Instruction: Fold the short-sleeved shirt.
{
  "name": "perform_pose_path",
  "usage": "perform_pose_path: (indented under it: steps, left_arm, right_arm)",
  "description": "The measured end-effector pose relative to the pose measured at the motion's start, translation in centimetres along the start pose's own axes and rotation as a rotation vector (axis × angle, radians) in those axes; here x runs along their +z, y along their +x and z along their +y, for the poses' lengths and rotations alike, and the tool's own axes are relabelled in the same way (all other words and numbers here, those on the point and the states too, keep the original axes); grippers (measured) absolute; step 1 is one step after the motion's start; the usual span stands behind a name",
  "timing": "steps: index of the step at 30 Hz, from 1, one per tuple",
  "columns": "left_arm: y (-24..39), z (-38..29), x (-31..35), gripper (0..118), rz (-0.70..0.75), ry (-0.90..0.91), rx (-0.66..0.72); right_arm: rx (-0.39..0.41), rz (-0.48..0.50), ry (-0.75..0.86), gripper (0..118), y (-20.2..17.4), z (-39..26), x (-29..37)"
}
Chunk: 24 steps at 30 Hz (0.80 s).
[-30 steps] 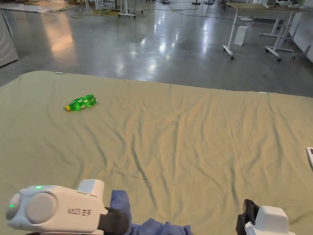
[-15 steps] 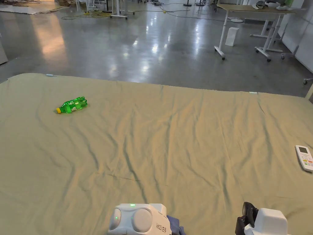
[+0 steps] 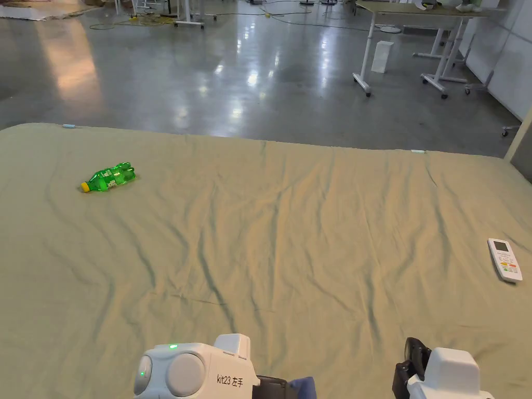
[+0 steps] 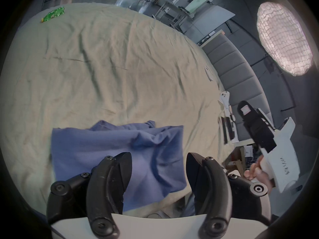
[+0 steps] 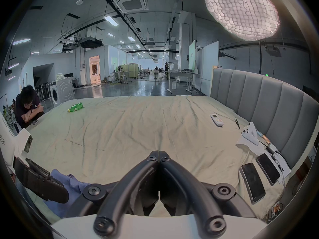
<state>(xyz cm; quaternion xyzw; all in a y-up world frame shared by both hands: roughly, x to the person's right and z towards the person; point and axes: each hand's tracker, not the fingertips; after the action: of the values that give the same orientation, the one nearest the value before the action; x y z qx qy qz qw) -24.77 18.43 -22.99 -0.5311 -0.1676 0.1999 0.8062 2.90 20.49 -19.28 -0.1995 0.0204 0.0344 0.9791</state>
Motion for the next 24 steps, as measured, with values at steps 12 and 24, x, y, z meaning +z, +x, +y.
perform_pose_path:
  steps: [12,24]
  left_arm:
    - [1.3,-3.1,-5.8,10,-0.003,-0.004,-0.043]
    - [1.2,-1.3,3.7,10,0.003,0.317,-0.209]
  right_arm:
    - [-0.007,0.000,-0.011,0,-0.1,-0.3,-0.2]
    - [0.008,0.013,0.059,0,-1.1,2.1,0.2]
